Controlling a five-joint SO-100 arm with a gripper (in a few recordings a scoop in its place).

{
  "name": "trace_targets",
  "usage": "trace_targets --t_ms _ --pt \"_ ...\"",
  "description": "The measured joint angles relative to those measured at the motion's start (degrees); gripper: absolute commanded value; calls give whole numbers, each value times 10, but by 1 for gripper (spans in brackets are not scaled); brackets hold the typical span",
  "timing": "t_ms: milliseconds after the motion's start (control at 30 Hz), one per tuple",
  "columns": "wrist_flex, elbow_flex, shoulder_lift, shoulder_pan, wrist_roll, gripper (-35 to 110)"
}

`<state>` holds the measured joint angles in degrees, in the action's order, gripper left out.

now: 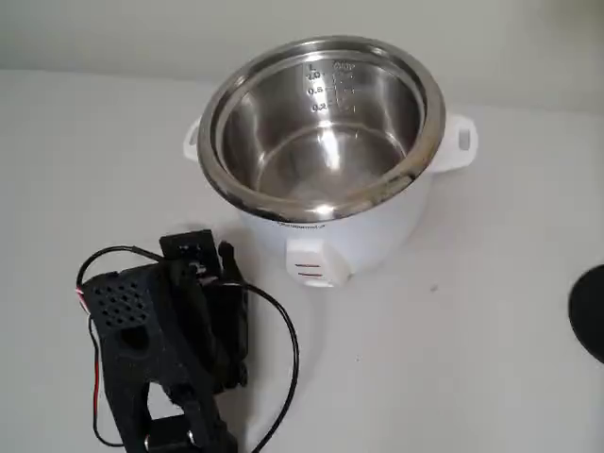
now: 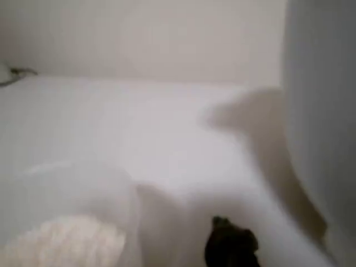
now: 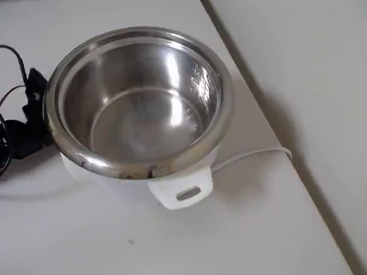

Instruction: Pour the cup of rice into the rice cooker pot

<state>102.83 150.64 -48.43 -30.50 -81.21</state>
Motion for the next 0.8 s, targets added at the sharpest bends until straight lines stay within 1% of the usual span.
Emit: trace_targets --t_ms 267,433,533,633,800 --pt "0 -91 75 -10 0 61" --pt "1 -127 105 -10 -1 47" --pt "1 -143 114 -11 -4 35" --pt "1 -156 120 -13 -7 26" --pt "9 -169 133 -14 -16 21"
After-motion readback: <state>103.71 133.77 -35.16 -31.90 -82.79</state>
